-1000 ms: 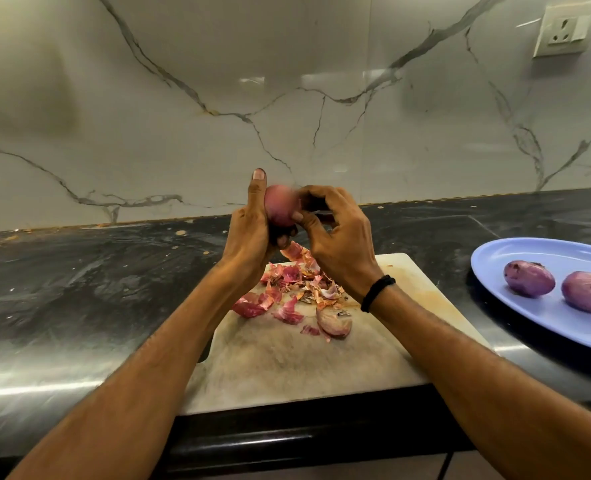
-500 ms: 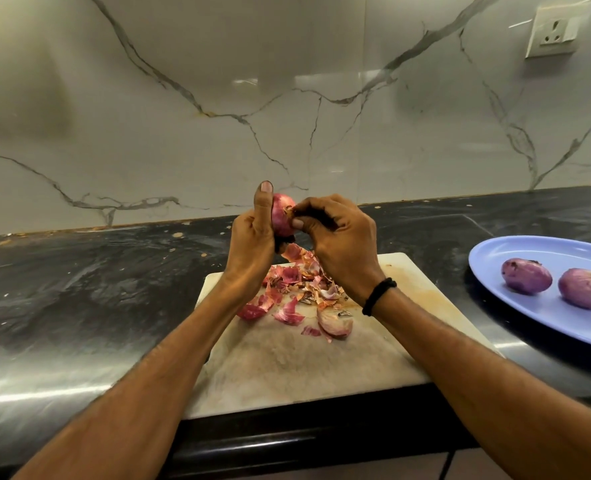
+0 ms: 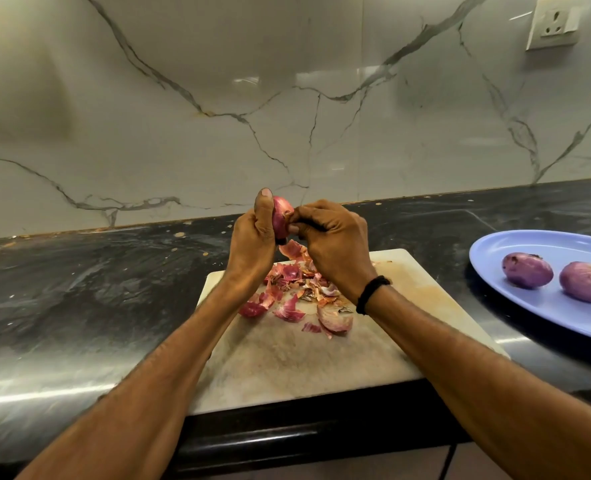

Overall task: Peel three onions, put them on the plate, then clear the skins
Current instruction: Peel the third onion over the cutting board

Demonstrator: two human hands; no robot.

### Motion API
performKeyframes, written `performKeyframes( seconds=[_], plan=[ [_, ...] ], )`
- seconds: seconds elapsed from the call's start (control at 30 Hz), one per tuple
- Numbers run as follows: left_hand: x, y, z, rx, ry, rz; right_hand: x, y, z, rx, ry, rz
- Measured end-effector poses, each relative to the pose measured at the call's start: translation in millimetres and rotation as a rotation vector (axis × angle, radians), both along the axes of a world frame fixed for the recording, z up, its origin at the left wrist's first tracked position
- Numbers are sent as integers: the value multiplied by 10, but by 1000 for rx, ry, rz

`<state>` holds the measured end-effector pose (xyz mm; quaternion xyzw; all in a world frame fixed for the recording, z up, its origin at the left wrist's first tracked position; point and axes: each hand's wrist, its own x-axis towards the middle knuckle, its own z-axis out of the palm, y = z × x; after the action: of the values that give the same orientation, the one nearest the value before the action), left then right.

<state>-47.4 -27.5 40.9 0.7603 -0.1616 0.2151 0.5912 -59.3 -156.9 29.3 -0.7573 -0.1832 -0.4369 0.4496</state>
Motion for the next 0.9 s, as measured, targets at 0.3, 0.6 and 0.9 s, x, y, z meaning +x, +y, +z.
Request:
performKeyframes(
  seconds=[0.3,0.6,0.9],
  plan=[
    [-1,6,14,-150,108,-37,-41,76,76,-47,9,-15],
    [-21,-34,20,-222,149,-64,-78,56,111,-17,6,-26],
    [-32,-3,49,-281,158,-109,-60,116,49,-80,-65,-16]
  ],
)
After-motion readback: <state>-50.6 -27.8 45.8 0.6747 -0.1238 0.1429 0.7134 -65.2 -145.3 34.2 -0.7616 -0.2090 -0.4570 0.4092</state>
